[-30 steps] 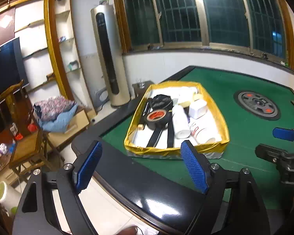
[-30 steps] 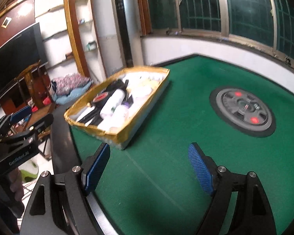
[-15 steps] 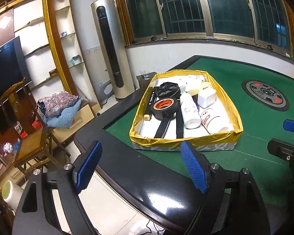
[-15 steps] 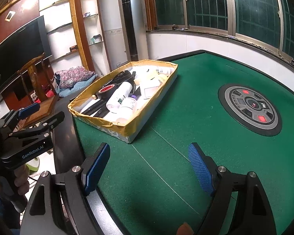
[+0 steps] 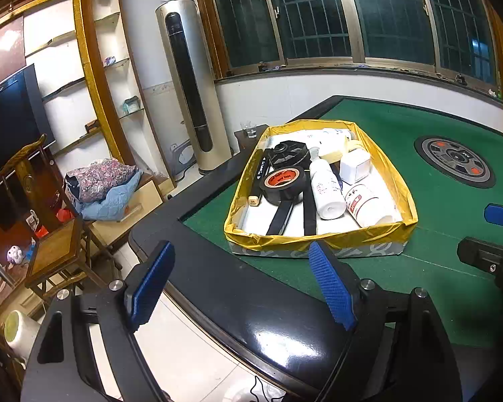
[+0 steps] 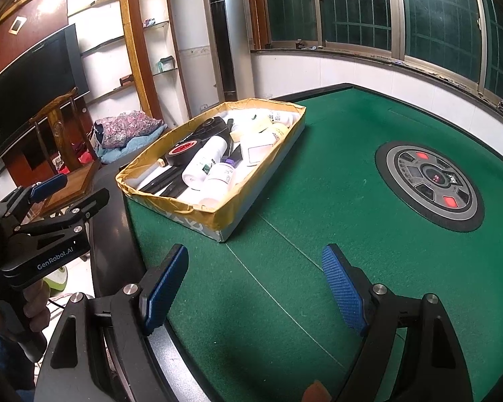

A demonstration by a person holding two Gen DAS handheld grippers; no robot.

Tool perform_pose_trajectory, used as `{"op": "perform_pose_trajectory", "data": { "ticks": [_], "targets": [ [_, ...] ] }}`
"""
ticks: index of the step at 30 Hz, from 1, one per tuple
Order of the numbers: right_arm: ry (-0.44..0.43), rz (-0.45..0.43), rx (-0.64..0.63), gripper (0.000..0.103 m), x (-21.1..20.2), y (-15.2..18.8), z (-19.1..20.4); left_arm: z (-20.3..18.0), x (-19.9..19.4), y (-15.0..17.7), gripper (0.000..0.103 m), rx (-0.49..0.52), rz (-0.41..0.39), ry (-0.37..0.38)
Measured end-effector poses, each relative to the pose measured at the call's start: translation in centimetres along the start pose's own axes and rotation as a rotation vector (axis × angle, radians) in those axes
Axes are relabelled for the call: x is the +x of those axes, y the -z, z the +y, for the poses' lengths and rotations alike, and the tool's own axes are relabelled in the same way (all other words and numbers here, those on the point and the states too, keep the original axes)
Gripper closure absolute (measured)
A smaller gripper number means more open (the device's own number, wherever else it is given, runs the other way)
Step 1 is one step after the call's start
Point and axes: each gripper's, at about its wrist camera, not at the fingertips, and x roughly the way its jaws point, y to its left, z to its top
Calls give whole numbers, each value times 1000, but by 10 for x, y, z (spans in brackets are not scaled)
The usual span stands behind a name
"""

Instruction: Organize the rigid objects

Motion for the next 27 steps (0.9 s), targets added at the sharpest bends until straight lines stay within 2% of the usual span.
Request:
{"op": "perform_pose_trajectory", "data": {
  "ticks": [17,22,27],
  "targets": [
    [4,1,-1,25,-1,-2,0,-1,-1,0,20,-2,5,-1],
    [-3,2,-2,25,0,-2,-1,-1,3,-1,20,-29,41,63],
    [0,6,8,25,2,-3,-4,-10,-3,0,20,19,-7,37]
  ]
}}
